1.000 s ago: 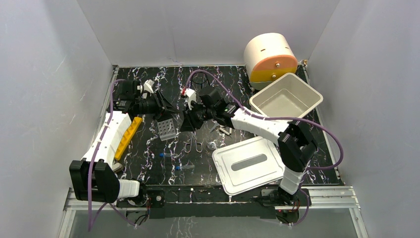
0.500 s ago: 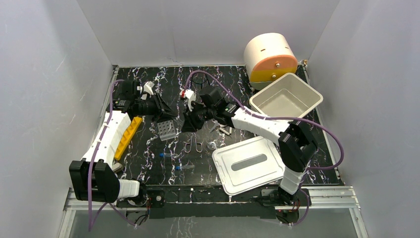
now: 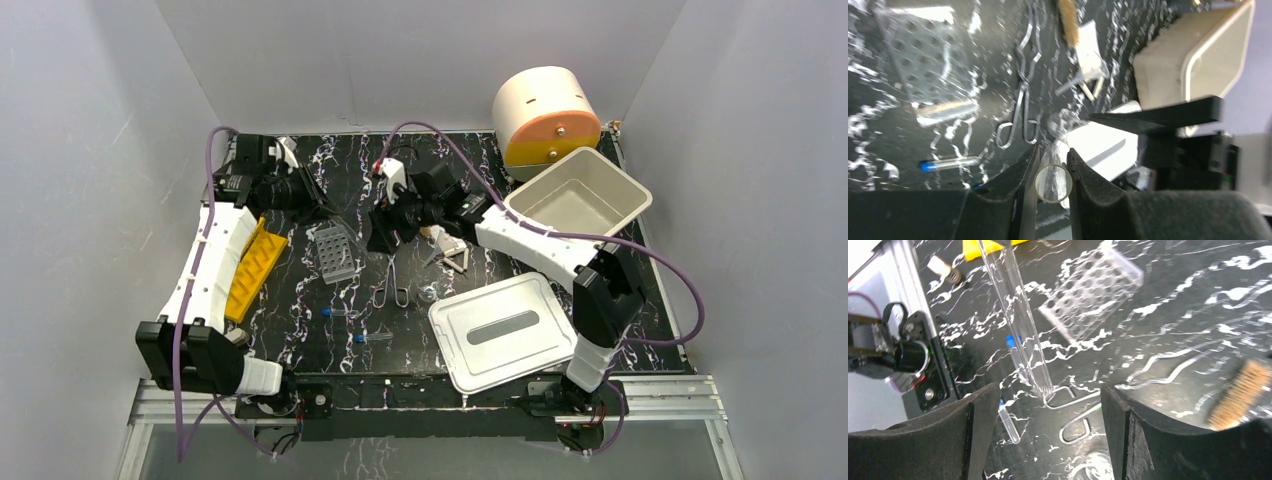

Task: Organize the chemistry lab equipment

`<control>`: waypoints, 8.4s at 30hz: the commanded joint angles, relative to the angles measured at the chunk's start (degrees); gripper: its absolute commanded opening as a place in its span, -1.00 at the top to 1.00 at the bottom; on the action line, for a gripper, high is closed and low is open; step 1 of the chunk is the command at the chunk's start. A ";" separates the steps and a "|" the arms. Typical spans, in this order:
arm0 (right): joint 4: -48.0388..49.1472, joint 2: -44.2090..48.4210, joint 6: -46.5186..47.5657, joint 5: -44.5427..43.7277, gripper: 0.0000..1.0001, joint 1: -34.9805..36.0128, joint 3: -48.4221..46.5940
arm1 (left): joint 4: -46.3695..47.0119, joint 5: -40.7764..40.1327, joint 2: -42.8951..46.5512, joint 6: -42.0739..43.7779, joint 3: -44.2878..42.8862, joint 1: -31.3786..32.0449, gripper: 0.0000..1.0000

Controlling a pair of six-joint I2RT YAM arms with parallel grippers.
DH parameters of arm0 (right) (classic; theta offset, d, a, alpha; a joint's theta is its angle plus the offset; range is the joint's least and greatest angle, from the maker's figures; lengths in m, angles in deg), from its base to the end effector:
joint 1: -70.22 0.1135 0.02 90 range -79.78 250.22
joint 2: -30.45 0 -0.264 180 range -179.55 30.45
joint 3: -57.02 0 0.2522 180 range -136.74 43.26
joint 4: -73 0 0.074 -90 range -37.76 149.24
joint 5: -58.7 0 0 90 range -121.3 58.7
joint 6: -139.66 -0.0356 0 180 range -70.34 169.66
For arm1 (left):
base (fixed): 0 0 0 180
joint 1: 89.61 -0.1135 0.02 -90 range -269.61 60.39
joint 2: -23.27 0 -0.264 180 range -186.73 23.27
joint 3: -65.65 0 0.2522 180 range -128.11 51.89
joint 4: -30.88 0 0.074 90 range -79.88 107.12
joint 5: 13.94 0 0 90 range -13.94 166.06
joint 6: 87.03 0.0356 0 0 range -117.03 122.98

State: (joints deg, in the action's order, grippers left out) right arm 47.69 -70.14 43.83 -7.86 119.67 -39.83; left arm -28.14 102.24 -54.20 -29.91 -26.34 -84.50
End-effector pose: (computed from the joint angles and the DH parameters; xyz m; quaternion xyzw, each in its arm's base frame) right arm 0.2580 0.3233 0.3048 -0.4092 0.7452 0.3855 0.3587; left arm 0.2799 -0.0408 0.3602 -0.1305 0.8930 -0.3201 0.2882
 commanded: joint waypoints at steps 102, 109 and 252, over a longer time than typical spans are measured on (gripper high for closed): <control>1.62 15.17 -14.52 -8.96 -0.64 -14.74 9.71 | 15.34 -27.07 -6.53 15.96 -15.40 -15.21 -0.97; -7.24 14.28 -15.01 -13.89 -0.66 -14.77 6.63 | 17.84 -5.96 -1.99 14.42 -12.37 -10.35 -0.97; 17.53 12.92 -7.81 -19.51 0.65 4.95 15.90 | 14.79 11.04 0.46 -14.96 9.82 8.26 -0.04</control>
State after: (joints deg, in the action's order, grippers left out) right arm 62.40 -59.04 34.89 -30.79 124.88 -22.54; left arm -14.21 108.69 -55.38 -45.14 -17.05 -76.24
